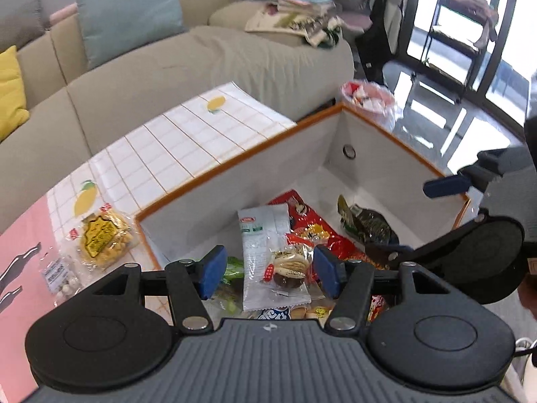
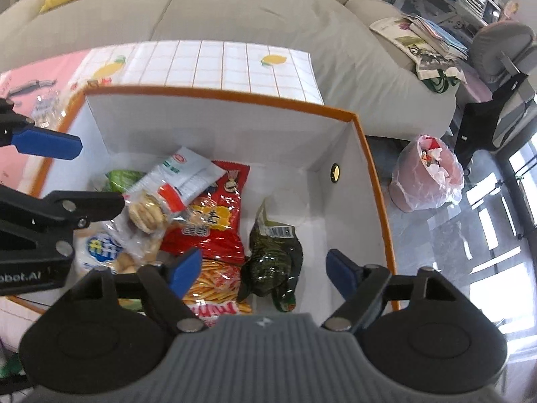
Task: Organize snacks
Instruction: 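Open both grippers to drop the cake and seaweed into the box, then move both tools back toward the yogurt-ball and waffle packets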
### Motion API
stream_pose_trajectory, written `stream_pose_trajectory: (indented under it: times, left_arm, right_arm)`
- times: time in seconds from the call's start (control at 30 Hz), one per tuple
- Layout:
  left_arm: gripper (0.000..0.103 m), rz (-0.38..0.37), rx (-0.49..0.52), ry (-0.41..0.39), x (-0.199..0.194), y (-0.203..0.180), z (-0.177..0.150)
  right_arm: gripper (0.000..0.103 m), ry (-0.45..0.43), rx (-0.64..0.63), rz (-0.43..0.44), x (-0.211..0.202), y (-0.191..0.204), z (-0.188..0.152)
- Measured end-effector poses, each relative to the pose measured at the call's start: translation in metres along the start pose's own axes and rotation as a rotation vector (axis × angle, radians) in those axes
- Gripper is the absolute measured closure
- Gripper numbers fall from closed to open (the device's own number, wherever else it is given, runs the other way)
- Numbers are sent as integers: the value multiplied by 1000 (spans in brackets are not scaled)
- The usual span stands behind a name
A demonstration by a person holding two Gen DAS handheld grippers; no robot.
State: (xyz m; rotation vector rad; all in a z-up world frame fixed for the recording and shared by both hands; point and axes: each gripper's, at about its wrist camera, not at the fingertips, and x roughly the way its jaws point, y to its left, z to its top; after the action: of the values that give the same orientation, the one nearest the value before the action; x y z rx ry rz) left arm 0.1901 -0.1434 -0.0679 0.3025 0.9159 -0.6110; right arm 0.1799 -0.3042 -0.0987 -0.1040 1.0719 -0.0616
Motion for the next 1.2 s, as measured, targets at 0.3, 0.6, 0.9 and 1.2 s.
stream_pose_trajectory:
  times: [0.3, 0.6, 0.9, 1.2]
  left_arm:
    - [33, 33, -121, -114, -47, 24, -12]
    - [33, 133, -249, -161, -86, 69, -52]
    - [38, 249, -403, -152, -112, 132, -97]
    - [54, 285, -500, -110, -109, 179, -128]
  right_arm:
    - [15, -145, 149, 19, -51, 16, -11]
    - [13, -268, 253, 138, -84, 62, -15]
    - [13, -288, 224, 238, -83, 128, -9]
    - [13, -271, 133, 285, -62, 187, 6]
